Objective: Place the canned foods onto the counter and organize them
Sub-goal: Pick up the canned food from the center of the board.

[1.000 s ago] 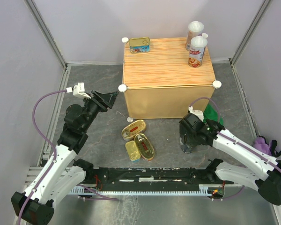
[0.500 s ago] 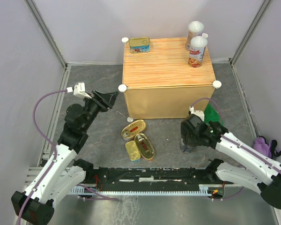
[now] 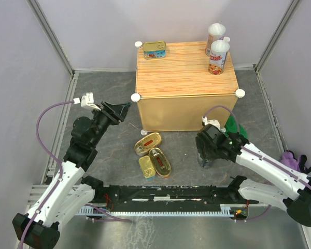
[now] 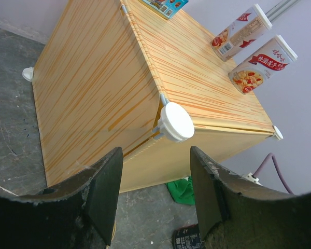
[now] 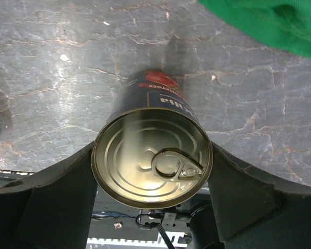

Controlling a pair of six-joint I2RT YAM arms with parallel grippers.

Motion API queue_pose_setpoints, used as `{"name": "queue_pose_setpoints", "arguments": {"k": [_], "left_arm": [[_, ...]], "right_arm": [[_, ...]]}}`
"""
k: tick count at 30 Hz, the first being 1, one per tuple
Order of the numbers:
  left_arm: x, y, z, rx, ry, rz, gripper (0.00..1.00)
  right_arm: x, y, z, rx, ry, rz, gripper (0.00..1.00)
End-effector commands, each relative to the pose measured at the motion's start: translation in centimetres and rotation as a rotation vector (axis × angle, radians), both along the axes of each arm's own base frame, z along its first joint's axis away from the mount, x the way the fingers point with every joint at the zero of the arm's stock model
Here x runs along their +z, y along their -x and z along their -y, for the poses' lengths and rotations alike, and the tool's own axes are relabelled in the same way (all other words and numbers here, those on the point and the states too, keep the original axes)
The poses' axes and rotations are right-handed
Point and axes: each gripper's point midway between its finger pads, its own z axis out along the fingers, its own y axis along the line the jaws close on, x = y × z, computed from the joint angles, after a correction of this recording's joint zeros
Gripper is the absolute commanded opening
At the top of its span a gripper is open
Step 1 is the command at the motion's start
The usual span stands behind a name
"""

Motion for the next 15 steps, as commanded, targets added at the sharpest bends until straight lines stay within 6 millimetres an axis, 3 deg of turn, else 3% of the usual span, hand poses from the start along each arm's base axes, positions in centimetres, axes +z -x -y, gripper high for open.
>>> {"name": "queue_pose_setpoints", "arguments": {"k": [1, 6, 15], "left_arm": [[1.8, 0.4, 0.1, -0.007, 0.042, 0.050, 0.61], [2.0, 0.4, -0.1, 0.000, 0.041, 0.054, 0.61], [2.0, 0.4, -0.3, 0.008, 0.039, 0.053, 0.61]], "right_arm": [[4.4, -3.9, -3.4, 0.067, -0.069, 0.171, 0.53], [5.1, -4.6, -5.7, 0.146, -0.067, 0.193, 0.53], [5.6, -3.8, -10.2, 0.318, -0.044, 0.219, 0.52]]}}
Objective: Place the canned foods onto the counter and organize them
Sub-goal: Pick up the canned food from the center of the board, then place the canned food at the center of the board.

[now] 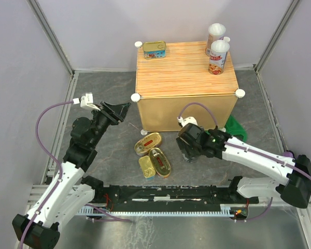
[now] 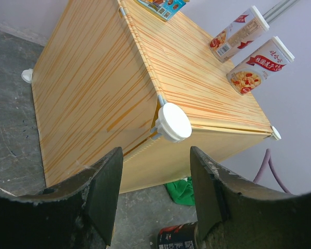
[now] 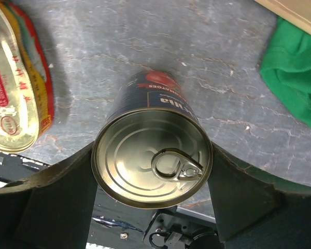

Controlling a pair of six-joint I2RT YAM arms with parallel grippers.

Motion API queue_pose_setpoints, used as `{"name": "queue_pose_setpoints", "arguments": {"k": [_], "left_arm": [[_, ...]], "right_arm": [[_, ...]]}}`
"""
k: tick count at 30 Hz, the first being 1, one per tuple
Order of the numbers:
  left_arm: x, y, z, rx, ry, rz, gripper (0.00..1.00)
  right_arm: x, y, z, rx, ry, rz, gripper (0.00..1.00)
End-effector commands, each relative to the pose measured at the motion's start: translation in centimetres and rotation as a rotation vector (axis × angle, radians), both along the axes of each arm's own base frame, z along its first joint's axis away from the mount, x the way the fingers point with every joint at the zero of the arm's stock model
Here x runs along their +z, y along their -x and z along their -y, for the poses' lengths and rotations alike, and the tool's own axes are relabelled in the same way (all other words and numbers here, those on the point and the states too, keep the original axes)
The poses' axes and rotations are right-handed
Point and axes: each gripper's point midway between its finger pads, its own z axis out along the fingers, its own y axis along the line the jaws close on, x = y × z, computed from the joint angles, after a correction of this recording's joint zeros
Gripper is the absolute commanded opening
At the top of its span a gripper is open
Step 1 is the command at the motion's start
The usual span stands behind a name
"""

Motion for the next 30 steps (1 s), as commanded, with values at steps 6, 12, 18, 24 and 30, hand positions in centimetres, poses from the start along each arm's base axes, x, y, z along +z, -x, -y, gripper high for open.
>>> {"name": "queue_pose_setpoints", "arguments": {"k": [6, 12, 18, 24, 30], "left_arm": [[1.7, 0.3, -0.3, 0.014, 0.029, 0.045, 0.61], [2.0, 0.4, -0.5, 0.019, 0.031, 0.051, 0.61], [2.3, 0.5, -0.7, 0.027, 0.027, 0.057, 0.61], [2.7, 0.6, -2.2, 0.105, 0.017, 0.056, 0.61], [2.7, 0.9, -3.4, 0.156, 0.007, 0.048, 0.62]], "right_arm": [[5.4, -0.9, -6.2, 0.161, -0.071, 0.186, 0.51], [8.2, 0.5, -9.4, 0.272, -0.093, 0.225, 0.51], [8.9, 1.8, -11.7, 0.356, -0.104, 0.199, 0.51], [8.4, 2.6, -13.7, 0.416, -0.115, 0.165, 0.51], [6.9, 2.8, -15.4, 0.449, -0.108, 0.128, 0.51]]}}
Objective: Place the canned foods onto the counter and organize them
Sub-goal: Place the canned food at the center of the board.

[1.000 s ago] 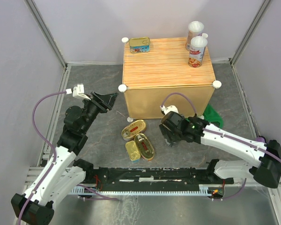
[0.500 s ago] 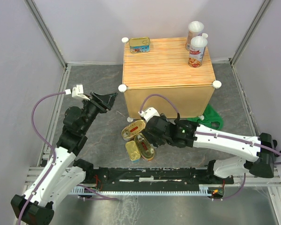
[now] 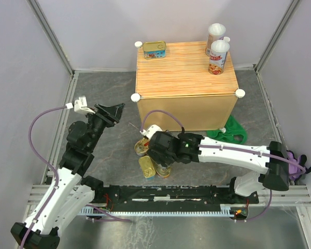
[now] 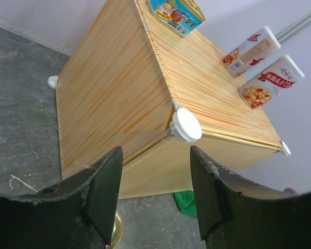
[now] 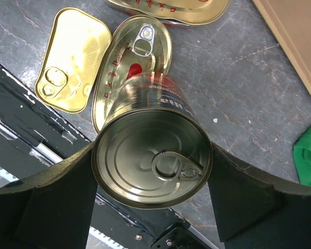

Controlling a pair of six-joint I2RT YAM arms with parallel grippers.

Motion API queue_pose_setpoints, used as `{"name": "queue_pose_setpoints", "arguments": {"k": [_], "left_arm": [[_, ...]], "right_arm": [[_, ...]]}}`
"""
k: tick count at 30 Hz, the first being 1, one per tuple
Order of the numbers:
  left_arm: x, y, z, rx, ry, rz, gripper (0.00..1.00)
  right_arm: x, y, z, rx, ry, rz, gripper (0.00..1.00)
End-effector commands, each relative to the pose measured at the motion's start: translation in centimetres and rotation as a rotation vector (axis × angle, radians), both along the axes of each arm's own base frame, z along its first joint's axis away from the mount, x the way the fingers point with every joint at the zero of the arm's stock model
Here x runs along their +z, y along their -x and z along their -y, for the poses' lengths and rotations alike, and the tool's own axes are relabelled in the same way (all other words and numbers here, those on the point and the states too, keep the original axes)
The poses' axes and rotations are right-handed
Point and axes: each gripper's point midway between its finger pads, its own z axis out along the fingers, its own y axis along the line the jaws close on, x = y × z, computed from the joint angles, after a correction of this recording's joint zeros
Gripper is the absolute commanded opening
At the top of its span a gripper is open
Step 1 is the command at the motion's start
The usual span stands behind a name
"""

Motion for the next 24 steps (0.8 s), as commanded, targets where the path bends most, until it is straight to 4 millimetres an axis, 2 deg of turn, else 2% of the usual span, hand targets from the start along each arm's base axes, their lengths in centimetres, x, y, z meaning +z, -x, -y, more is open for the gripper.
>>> {"name": "queue_pose_setpoints", "arguments": {"k": [1, 12, 19, 22, 24], "left_arm": [[2.4, 0.4, -1.2, 0.054, -0.001, 0.054, 0.62], [2.4, 0.7, -1.9, 0.082, -0.009, 0.051, 0.62], [2.4, 0.8, -2.0, 0.084, -0.018, 0.048, 0.62], [2.4, 0.8, -2.0, 0.086, -0.024, 0.045, 0.62], [2.5, 0.9, -2.0, 0.084, -0.024, 0.048, 0.62]], "right_arm": [[3.2, -0.7, -3.5, 0.031, -0.134, 0.044, 0.51], [2.5, 0.1, -5.4, 0.076, -0.131, 0.016, 0.50], [1.5, 0.3, -5.8, 0.087, -0.118, 0.007, 0.51], [1.1, 0.3, -5.8, 0.086, -0.124, 0.008, 0.56], [0.8, 0.2, -5.7, 0.085, -0.124, 0.014, 0.66]]}}
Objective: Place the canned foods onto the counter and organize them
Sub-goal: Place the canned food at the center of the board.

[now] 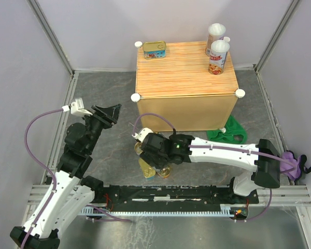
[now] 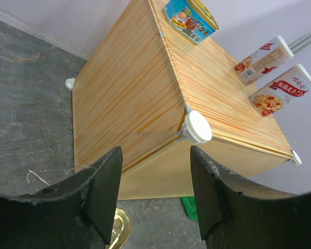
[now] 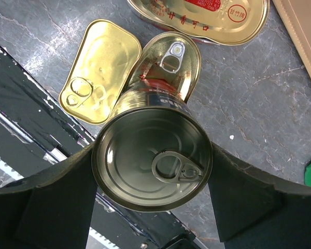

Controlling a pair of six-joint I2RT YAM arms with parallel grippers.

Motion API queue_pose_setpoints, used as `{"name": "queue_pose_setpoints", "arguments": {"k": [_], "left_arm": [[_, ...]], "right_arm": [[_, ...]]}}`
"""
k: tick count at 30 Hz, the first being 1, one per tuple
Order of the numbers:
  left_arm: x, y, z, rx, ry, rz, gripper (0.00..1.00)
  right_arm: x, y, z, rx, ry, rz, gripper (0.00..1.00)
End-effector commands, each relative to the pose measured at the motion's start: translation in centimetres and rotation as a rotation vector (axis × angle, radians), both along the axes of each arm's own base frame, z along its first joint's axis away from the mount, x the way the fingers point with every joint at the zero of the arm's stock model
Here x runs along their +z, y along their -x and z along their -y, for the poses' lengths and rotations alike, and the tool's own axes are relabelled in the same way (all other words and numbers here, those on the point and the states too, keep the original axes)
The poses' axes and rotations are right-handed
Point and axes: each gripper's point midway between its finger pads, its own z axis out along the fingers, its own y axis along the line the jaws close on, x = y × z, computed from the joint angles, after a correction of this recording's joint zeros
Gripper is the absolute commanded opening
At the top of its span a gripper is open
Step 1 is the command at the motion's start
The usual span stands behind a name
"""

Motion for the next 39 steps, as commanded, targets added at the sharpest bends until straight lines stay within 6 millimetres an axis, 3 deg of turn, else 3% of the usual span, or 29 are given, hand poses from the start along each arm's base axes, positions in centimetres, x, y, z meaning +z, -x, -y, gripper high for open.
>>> {"name": "queue_pose_setpoints", "arguments": {"k": [1, 9, 24, 39], "left_arm": [[2.6, 0.4, -0.4, 0.008, -0.017, 0.068, 0.62], [2.3, 0.3, 0.1, -0.011, -0.011, 0.061, 0.62], [2.2, 0.3, 0.7, -0.042, -0.014, 0.046, 0.62], [0.4, -0.6, 1.5, -0.068, -0.045, -0.019, 0.62]], "right_arm": [[2.2, -0.6, -2.6, 0.006, -0.140, 0.050, 0.71], [1.5, -0.5, -2.3, 0.003, -0.173, 0.059, 0.88], [0.5, -0.7, -1.3, -0.052, -0.269, 0.091, 0.93], [0.5, -1.1, -1.7, -0.044, -0.383, 0.210, 0.99]]}}
